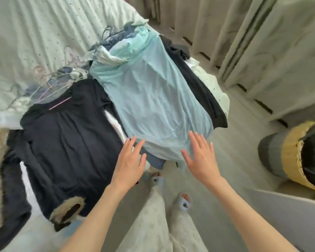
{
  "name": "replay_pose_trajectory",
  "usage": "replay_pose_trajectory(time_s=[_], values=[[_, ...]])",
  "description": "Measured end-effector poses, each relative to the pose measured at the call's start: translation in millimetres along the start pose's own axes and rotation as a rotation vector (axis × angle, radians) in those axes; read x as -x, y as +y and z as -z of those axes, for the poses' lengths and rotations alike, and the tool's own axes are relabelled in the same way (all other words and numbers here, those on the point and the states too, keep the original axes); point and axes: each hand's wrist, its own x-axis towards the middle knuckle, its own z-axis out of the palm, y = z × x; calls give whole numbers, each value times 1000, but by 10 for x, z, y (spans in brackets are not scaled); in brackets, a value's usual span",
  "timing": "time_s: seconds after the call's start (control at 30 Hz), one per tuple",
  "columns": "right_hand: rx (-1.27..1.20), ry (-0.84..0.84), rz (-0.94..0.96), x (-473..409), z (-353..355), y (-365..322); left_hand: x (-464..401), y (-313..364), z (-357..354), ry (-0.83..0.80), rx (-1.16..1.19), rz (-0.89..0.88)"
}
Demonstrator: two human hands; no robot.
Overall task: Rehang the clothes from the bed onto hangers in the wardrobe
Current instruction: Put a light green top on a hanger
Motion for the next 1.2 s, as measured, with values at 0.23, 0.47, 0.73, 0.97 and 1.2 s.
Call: replay_pose_trajectory(time_s=[0.23, 0.47, 0.73, 0.97, 1.2], values=[[119, -23, 126, -1207, 180, -656, -716, -741, 449, 71, 76, 190], [275, -53, 158, -2917, 353, -1418, -2118, -1412, 1067, 84, 131, 230], [339, 31, 266, -4328, 429, -1912, -3621, -1978, 1418, 113, 220, 233], [341, 96, 210, -5466, 197, -1970, -4360, -2467, 1332, 177, 286, 284], [458, -123, 52, -6046, -14, -1833, -4592, -2667, 1000, 77, 273, 392]])
